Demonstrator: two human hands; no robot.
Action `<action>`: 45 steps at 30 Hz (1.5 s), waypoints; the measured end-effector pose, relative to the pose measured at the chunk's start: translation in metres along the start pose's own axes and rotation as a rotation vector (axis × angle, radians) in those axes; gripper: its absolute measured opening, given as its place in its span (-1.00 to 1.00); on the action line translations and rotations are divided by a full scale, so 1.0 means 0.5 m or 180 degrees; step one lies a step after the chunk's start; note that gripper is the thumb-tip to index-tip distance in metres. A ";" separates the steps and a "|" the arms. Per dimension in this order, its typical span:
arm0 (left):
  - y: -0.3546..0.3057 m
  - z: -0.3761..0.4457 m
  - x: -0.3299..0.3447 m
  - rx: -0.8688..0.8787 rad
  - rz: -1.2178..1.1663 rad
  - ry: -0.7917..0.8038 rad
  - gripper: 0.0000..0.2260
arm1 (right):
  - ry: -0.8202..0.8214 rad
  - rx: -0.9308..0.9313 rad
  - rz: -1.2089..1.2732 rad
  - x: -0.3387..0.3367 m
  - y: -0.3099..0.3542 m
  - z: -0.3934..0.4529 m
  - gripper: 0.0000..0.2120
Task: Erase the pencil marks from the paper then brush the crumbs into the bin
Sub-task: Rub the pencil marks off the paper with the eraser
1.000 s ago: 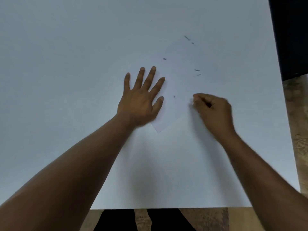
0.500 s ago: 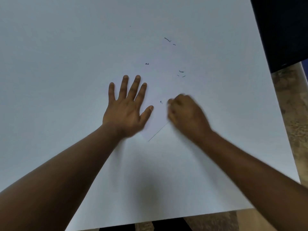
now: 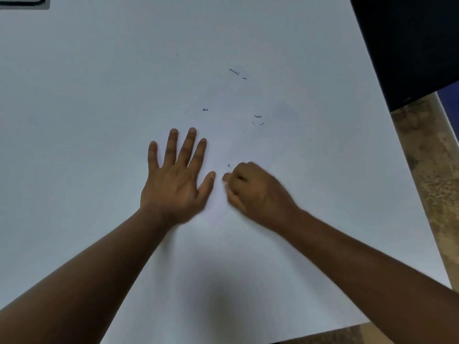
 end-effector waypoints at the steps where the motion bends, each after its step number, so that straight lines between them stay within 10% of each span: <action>1: 0.000 0.001 0.000 -0.0004 -0.0001 0.0015 -0.35 | -0.0072 0.0115 -0.0087 -0.016 -0.038 0.005 -0.81; 7: 0.000 -0.001 -0.003 -0.0017 -0.0040 0.0068 -0.32 | -0.0553 0.1083 -0.0507 -0.121 -0.236 0.000 -0.83; 30: -0.017 -0.060 -0.018 0.0039 -0.0309 -0.0222 -0.34 | -0.0682 0.1803 0.1030 -0.045 -0.098 -0.050 -0.85; 40: -0.015 -0.086 0.007 -0.0775 -0.0443 -0.0398 -0.41 | -0.0505 0.0956 0.0107 0.011 0.012 -0.011 -0.84; 45: -0.012 -0.086 0.009 -0.0818 -0.0397 -0.0360 -0.43 | -0.0271 0.1598 -0.0636 -0.052 -0.183 -0.009 -0.81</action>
Point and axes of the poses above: each hand's wrist, its own z-axis towards the middle knuckle, its own x-axis out of the palm, y = z × x, the point moved 10 cm from there along z, towards the middle knuckle, and after that the axes turned 3 degrees about x, right-handed, at the moved point
